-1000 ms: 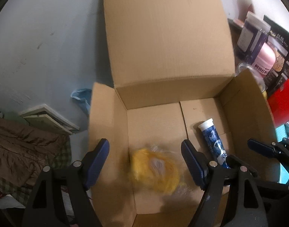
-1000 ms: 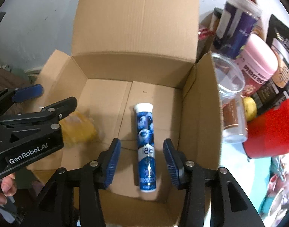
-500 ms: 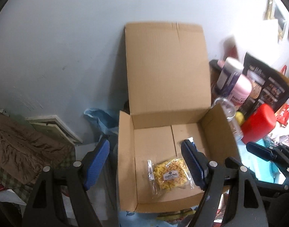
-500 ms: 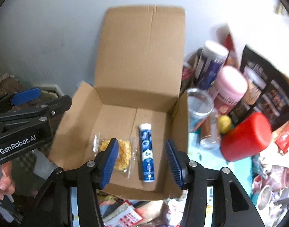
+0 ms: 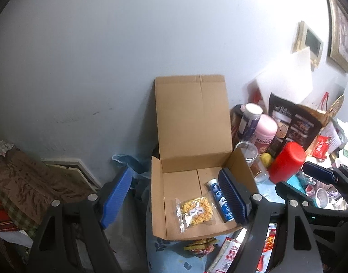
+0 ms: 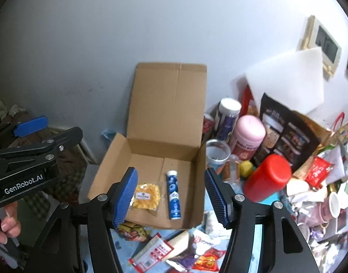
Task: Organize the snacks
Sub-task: 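Release the waffle and tube in the box and withdraw both grippers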
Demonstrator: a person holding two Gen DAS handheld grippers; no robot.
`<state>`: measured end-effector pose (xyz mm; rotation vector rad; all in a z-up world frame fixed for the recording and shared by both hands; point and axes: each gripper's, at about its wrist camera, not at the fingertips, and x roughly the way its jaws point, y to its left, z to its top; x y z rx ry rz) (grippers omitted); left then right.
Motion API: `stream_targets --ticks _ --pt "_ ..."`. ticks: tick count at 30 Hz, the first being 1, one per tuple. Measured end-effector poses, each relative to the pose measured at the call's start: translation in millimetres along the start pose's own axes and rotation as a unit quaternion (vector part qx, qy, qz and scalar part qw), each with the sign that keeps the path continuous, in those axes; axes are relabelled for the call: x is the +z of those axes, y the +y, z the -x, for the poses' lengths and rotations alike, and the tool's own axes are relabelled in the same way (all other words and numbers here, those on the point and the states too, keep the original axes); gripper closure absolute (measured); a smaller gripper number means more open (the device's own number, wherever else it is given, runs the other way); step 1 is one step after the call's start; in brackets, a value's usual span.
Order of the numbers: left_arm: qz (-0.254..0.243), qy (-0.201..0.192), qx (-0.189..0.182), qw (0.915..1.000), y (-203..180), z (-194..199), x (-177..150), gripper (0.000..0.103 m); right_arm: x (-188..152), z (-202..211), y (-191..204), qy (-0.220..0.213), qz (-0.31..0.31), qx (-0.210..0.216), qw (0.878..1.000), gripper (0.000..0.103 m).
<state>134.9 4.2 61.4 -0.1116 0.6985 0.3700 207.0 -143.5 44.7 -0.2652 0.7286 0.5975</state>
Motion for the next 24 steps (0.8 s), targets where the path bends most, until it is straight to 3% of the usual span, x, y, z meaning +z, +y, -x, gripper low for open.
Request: stream_targets --ticks 3,9,16,24 --pt "0.0 -0.013 -0.001 0.9999 -2.0 18.9 -0.9 0.021 -1.5 19.7 0.6 -0.012 0.002 -0.006 1.0 0.03" --pt "-0.006 -0.039 -0.003 0.9992 -8.1 54.8 -7.6 0.02 -11.3 58.3 1.2 -0.033 0.006 -0.013 0.999 0.022" --pt "-0.013 -0.054 -0.006 0.9985 -15.8 83.0 -25.7 0.019 -30.3 84.8 -2.6 -0.043 -0.004 -0.009 0.999 0.021" --pt "-0.025 -0.03 -0.024 0.9989 -23.8 83.3 -56.4 0.019 -61.0 91.5 -3.6 -0.03 -0.011 -0.011 0.999 0.021"
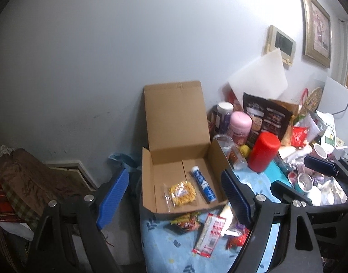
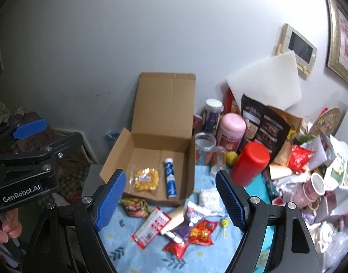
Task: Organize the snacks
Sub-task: 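Release the waffle and tube in the box and withdraw both grippers, then grasp the red-white spicy strip packet with the left gripper while the right grasps the red candy packet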
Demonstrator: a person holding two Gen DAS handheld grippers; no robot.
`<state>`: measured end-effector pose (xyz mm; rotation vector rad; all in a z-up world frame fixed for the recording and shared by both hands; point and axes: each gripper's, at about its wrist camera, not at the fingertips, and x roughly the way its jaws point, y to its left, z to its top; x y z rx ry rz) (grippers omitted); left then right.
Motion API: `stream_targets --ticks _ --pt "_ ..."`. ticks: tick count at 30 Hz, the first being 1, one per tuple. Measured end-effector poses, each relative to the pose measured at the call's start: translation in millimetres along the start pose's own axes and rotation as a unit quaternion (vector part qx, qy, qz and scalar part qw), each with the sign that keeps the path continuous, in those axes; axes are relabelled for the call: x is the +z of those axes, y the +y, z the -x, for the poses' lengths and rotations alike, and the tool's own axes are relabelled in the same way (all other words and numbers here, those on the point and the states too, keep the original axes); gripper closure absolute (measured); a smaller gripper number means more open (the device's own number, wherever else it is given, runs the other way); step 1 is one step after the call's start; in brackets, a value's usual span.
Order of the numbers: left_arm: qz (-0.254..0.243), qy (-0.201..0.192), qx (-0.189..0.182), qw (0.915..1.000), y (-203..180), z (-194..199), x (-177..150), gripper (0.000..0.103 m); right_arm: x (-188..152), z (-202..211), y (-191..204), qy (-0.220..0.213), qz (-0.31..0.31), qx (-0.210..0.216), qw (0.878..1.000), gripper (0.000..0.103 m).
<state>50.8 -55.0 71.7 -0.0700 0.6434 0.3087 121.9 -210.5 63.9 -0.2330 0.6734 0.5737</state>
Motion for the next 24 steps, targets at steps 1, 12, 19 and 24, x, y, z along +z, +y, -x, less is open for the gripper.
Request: stream_targets --ticks 1,12,19,24 --pt "-0.002 0.002 -0.002 1.0 -1.0 -0.5 -4.4 0.019 -3.8 0.4 -0.1 0.002 -0.002 -0.001 1.0 0.021" --pt "-0.011 0.057 -0.032 0.9978 -5.7 -24.8 -58.9 0.019 -54.8 -14.4 -1.3 0.047 -0.016 -0.002 0.999 0.021" --pt "-0.025 0.094 -0.053 0.9939 -11.9 -45.9 -89.2 0.019 -90.6 -42.7 -5.1 0.097 -0.035 0.004 0.995 0.021" --pt "-0.038 0.121 -0.061 0.99 -19.4 -66.6 -110.0 0.019 -112.3 -63.7 -9.2 0.128 -0.045 0.004 0.991 0.021"
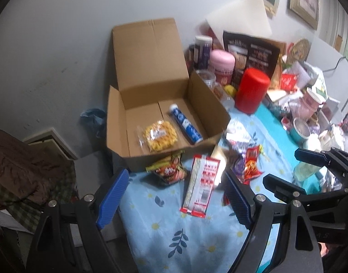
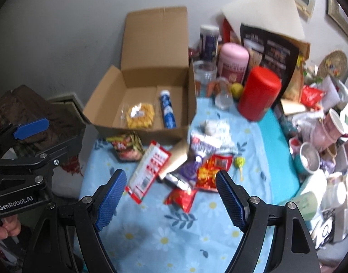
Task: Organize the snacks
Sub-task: 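Grasp the red-white spicy strip packet with the left gripper while the right grasps the red candy packet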
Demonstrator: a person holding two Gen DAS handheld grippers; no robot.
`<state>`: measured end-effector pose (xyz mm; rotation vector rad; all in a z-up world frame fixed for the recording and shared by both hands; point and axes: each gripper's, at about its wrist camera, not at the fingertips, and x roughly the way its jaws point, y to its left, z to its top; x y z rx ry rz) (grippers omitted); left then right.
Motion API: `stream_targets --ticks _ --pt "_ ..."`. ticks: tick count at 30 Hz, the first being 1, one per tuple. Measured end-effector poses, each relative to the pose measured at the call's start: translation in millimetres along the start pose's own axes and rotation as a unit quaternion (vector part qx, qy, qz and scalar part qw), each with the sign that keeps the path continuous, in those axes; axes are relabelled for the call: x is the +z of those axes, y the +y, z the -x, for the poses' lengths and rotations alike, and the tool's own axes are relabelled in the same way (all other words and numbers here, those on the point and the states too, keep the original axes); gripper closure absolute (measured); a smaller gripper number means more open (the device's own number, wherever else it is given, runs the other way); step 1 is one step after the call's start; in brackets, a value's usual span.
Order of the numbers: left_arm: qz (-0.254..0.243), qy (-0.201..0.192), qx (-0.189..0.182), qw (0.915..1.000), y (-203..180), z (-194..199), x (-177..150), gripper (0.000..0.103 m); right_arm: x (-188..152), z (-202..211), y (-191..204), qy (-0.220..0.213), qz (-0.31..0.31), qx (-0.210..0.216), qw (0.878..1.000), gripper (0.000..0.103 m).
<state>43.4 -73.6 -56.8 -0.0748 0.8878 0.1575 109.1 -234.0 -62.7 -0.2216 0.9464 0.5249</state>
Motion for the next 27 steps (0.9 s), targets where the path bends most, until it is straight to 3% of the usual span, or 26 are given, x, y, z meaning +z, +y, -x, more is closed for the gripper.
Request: stream_targets --ticks 27 --pt "-0.018 0.129 -0.057 0.9899 -18.9 -150.3 -44.9 0.019 -50.2 -109.6 -43.1 0.118 -0.04 -0.01 0.992 0.022"
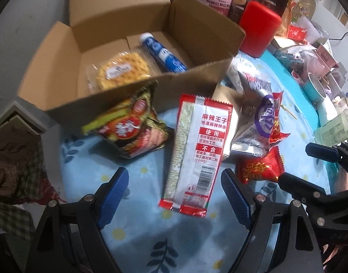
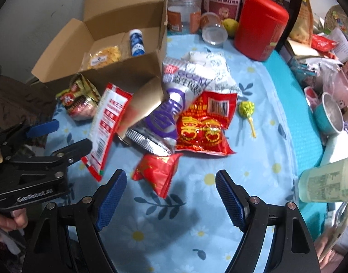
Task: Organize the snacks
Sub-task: 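Grasp the red-white spicy strip packet with the left gripper while the right grasps the red candy packet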
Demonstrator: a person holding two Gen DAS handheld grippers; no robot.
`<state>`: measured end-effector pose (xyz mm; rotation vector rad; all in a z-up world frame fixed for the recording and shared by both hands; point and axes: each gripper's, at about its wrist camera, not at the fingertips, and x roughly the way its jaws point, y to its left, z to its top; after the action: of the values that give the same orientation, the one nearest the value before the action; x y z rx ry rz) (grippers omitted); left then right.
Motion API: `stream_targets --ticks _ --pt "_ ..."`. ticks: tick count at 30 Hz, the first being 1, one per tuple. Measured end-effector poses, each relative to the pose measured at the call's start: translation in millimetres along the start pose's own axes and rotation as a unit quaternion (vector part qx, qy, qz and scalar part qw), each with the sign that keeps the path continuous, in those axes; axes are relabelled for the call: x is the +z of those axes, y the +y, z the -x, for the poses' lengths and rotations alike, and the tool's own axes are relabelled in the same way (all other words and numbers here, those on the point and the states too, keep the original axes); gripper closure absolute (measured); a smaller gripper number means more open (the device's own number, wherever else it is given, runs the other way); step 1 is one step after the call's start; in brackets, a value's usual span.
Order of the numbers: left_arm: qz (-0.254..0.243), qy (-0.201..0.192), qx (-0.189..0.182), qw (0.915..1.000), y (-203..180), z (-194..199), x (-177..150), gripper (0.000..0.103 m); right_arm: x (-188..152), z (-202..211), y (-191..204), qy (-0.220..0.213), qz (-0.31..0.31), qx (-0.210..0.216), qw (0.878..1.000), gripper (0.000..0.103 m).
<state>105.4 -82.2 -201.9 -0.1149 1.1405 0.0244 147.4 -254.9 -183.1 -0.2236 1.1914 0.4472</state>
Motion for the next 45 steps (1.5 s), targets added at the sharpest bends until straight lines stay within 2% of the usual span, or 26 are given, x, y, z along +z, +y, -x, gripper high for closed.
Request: stream_targets --ticks 5,10,12,16,20,23,24,28,45 --pt "-0.01 0.008 0.0 0.9999 -2.0 -17.6 4.1 0.019 1.6 -13.1 -4.1 0.012 -0.004 0.012 1.0 0.022" --pt "-0.006 0.01 -0.019 0.9997 -1.3 -29.3 7.3 0.021 4.2 -23.3 -5.5 0.022 -0.009 0.025 0.999 0.023" --pt "-0.007 0.014 -0.024 0.9996 -1.1 -34.7 7.3 0.025 5.2 -27.8 -5.0 0.026 -0.008 0.027 0.999 0.026" --pt "-0.005 0.032 -0.034 0.9989 -0.4 -47.7 6.1 0.051 6.1 -37.8 -5.4 0.034 -0.008 0.037 0.999 0.031" --pt "-0.013 0.028 -0.038 0.9988 -0.6 -45.3 5.2 0.056 7.4 -52.4 -5.2 0.051 -0.012 0.052 0.997 0.039" --pt "-0.009 0.028 -0.036 0.9989 4.2 -41.9 2.8 0.058 8.5 -57.3 -4.5 0.053 -0.013 0.068 0.996 0.053" --pt "-0.008 0.029 -0.035 0.999 7.7 -39.4 0.5 0.058 8.6 -57.8 -3.9 0.053 -0.013 0.073 0.996 0.06" --pt "-0.002 0.029 -0.028 0.9992 10.1 -30.8 -4.5 0.059 6.7 -55.6 3.4 0.044 -0.003 0.072 0.996 0.065" --pt "0.02 0.012 -0.004 0.9997 7.6 21.1 -32.3 0.059 -30.0 -23.7 23.4 0.036 0.014 0.091 0.995 0.07"
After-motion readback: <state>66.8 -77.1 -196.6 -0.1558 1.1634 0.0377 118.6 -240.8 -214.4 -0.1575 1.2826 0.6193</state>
